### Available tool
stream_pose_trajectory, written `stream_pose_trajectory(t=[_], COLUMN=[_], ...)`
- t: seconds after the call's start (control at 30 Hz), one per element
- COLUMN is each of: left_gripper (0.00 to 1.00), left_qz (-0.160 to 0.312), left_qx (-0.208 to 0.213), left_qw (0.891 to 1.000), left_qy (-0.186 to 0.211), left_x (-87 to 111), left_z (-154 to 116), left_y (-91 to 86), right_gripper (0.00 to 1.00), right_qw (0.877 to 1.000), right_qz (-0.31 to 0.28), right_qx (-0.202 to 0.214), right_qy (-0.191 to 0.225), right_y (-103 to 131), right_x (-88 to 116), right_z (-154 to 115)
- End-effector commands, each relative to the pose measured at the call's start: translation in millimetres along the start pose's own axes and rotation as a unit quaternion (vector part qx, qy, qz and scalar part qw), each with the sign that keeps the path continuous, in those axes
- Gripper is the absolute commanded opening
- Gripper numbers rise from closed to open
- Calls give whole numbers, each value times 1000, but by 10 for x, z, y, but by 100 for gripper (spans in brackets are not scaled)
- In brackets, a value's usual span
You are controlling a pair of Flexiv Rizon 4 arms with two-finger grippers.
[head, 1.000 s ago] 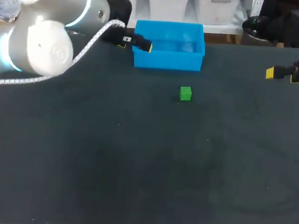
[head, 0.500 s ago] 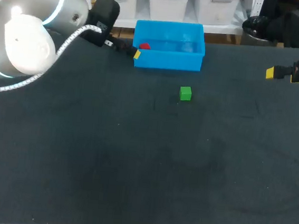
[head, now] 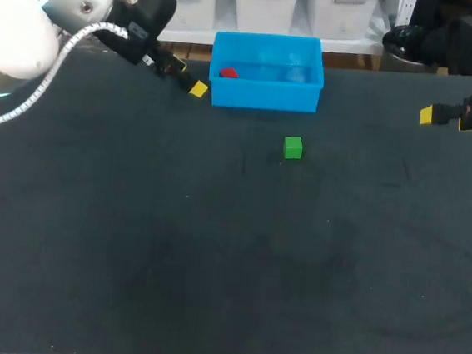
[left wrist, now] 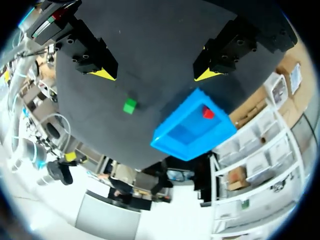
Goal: Use the left arm to pick the red cube and place it into the blue plastic box first, then use the right arm to grasp the green cube and put it into the same blue plastic box after the first action is fully finished.
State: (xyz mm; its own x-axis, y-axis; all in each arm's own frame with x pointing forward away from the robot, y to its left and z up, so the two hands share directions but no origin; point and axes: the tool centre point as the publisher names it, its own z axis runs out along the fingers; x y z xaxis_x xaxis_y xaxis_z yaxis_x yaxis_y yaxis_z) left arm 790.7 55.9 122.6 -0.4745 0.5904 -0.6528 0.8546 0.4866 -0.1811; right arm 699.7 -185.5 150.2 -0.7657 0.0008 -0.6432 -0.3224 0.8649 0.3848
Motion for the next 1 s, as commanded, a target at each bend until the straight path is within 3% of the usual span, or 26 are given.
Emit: stream_pose_trajectory(t=[0.03, 1.0], left_gripper=[100, 100], left_qz=[4, 25], left_qx=[23, 45], left_qw=[1000, 998], left_qy=[2, 18], left_x=[24, 142], left_z=[-46, -107], left_y=[21, -104], right_gripper=[100, 100], right_qw=[1000, 1000], right_qz=[0, 0], right_qx=[0, 0], right_qy=[0, 0], right_y=[0, 0], right_x=[0, 0], right_z=[1, 1])
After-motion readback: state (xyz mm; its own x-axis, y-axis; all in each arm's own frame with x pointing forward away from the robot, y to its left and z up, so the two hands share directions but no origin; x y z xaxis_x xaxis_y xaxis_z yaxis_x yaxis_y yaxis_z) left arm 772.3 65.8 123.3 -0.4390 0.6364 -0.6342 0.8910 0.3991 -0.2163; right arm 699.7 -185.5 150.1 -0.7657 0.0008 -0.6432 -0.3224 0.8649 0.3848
